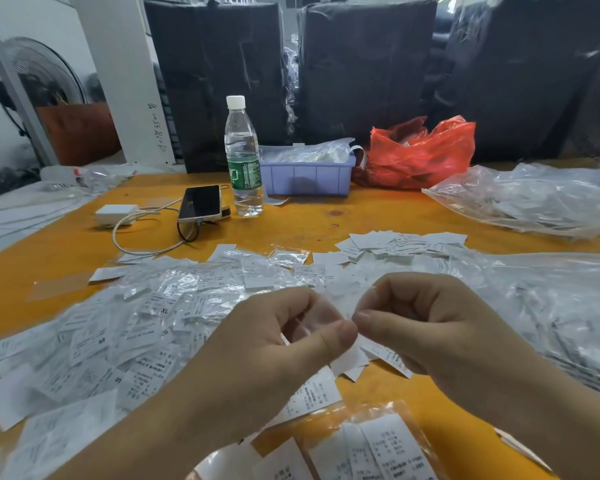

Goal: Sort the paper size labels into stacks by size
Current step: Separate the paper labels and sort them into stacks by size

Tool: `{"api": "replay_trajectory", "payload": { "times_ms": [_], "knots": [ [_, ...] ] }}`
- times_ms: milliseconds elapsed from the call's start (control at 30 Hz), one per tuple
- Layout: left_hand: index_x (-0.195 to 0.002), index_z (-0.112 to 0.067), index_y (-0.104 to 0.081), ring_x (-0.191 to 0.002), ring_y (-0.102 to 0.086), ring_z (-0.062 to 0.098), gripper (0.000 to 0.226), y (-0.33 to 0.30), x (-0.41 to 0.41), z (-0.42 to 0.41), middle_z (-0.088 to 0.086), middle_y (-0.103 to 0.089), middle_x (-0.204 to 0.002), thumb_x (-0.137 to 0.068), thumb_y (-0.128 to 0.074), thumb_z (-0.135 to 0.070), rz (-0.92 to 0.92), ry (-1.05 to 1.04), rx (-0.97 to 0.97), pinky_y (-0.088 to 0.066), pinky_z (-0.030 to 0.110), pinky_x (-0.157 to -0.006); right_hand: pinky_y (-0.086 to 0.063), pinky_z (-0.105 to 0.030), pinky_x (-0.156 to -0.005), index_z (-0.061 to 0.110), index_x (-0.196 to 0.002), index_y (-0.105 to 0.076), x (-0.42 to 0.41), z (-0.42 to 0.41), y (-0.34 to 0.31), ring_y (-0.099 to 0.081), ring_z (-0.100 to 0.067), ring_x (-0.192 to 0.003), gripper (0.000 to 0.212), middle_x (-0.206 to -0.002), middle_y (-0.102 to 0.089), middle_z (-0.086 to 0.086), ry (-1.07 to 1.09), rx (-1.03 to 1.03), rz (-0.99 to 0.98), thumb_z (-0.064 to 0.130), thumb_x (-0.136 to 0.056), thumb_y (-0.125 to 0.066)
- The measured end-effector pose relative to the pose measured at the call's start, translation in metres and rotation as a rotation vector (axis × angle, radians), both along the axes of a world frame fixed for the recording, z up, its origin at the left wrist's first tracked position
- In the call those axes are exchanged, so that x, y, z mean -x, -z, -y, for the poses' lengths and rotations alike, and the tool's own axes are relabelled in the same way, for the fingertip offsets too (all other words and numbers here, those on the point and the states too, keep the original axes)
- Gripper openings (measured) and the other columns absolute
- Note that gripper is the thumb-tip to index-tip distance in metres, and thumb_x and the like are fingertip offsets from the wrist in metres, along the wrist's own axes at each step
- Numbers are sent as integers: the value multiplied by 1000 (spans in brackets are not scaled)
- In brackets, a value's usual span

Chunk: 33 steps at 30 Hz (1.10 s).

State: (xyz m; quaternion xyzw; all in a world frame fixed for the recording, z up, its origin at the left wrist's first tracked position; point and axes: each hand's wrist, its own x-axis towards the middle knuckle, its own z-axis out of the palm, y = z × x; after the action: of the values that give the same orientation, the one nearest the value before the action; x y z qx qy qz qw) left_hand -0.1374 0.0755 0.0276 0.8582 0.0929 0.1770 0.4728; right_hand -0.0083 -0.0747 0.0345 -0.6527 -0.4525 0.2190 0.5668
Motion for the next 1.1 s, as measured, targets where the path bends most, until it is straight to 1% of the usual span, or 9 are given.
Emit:
{"api": "replay_trajectory", "payload": {
  "times_ms": [67,167,300,567,667,800,933,1033,1100],
  "knots": [
    [-88,-36,-70,-64,-58,-3,24,1,-2,1,-16,-69,-76,-75,-63,-55,-23,13,9,-44,12,-59,-28,-15,-40,15,-66,-67,2,0,-2,-32,-8,-41,12,-47,-41,3,-9,-41,-112,24,-73,-70],
    [-81,-28,-73,-62,-59,3,15,1,-4,-1,-7,-69,-68,-75,-65,-39,9,26,188,-44,12,-56,-27,-14,-40,16,-63,-65,2,0,-2,-30,-9,-41,12,-48,-38,3,-12,-51,-154,23,-72,-69],
    [-74,-20,-73,-56,-56,5,15,0,-5,-5,-2,-65,-62,-74,-67,-34,51,36,330,-41,11,-52,-27,-14,-41,15,-62,-65,2,0,-2,-27,-9,-41,15,-48,-36,4,-42,-1,-166,26,-71,-70],
    [-76,-22,-74,-57,-58,7,23,0,-8,-5,-4,-63,-61,-74,-67,-43,80,31,330,-41,13,-53,-29,-8,-40,15,-62,-68,2,-4,0,-36,-1,-37,13,-44,-42,11,-79,67,-177,26,-69,-70],
    [-76,-22,-75,-57,-58,8,23,0,-8,-6,-3,-64,-62,-72,-69,-44,87,18,332,-41,14,-54,-27,-12,-39,14,-64,-68,5,-4,-2,-32,-4,-38,14,-48,-39,6,-115,73,-252,26,-70,-72],
    [-76,-23,-75,-57,-58,7,23,1,-8,-9,-2,-66,-63,-72,-69,-45,68,11,308,-42,17,-56,-26,-17,-40,11,-73,-69,3,-2,-1,-30,-8,-39,25,-50,-45,7,-85,132,-223,34,-73,-80],
    [-74,-22,-74,-54,-57,5,36,2,-7,-10,-3,-66,-62,-61,-70,-56,75,15,314,-43,15,-54,-25,-17,-39,16,-71,-71,3,-1,-3,-28,-10,-38,12,-48,-48,7,-103,110,-264,28,-72,-73],
    [-77,-23,-74,-57,-58,8,39,3,-8,-13,-3,-63,-63,-61,-71,-58,74,7,326,-43,20,-56,-25,-17,-39,18,-67,-71,3,-1,-3,-28,-9,-37,9,-49,-50,5,-120,127,-282,26,-71,-71],
    [-77,-21,-74,-56,-56,8,38,3,-9,-15,-4,-61,-62,-62,-71,-56,92,5,344,-43,19,-55,-25,-18,-39,19,-65,-70,4,-1,-3,-28,-10,-38,9,-52,-51,3,-125,142,-278,26,-71,-71]
  ]
}}
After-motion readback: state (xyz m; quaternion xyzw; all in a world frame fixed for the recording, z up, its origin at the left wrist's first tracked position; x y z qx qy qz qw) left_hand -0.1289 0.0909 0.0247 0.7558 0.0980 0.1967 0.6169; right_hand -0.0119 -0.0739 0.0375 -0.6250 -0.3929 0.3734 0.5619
